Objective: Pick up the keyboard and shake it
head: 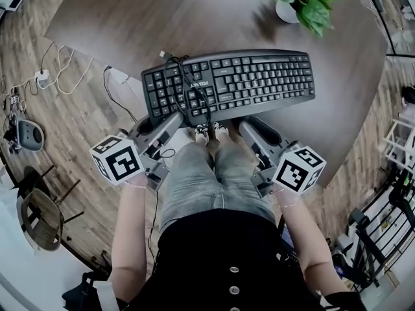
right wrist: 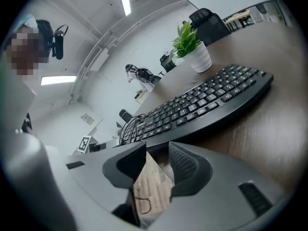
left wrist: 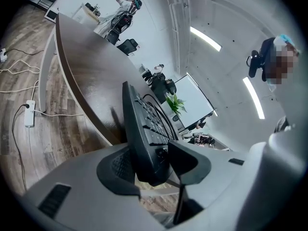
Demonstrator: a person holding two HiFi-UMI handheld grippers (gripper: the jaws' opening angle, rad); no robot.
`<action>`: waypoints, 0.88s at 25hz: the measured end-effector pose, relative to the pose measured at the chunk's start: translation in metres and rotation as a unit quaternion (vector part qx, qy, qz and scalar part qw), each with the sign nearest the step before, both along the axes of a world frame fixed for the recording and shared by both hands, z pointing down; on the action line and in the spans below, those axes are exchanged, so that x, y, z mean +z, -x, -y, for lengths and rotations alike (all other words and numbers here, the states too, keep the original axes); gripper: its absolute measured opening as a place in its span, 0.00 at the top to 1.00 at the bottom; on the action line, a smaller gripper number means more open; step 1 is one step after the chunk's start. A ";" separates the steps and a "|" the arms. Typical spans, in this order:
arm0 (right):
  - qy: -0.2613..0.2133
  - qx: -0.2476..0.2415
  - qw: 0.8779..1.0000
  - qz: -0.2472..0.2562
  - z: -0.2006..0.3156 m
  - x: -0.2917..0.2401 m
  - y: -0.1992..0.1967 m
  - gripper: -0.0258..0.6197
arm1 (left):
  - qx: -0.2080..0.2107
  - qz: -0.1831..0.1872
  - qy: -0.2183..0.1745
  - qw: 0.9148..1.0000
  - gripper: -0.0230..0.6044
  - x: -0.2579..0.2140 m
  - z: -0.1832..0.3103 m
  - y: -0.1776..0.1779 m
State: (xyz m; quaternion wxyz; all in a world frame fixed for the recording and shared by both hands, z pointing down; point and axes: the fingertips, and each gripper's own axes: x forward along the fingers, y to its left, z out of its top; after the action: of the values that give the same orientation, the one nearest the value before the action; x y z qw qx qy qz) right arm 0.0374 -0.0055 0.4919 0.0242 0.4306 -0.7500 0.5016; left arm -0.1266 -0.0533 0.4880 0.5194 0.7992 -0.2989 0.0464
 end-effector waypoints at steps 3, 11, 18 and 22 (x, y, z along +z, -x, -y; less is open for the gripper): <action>0.019 0.037 0.998 0.054 0.001 -0.002 0.002 0.69 | 0.001 -0.004 -0.003 1.000 0.66 -0.007 -0.001 0.000; 0.035 0.123 0.979 0.160 0.013 0.000 -0.003 0.61 | 0.004 -0.013 -0.010 1.000 0.67 -0.016 -0.001 0.000; 0.046 0.178 0.961 0.208 0.028 0.011 -0.019 0.61 | 0.003 -0.015 -0.009 1.000 0.68 -0.020 0.000 0.000; 0.045 0.204 0.951 0.227 0.036 0.017 -0.026 0.60 | 0.001 -0.016 -0.005 1.000 0.68 -0.020 0.000 0.000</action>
State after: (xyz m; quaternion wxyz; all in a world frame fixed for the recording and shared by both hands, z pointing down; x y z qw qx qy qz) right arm 0.0631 -0.0419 0.5092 -0.2298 0.4478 -0.6087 0.6133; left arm -0.1269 -0.0536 0.4677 0.5203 0.8027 -0.2895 0.0325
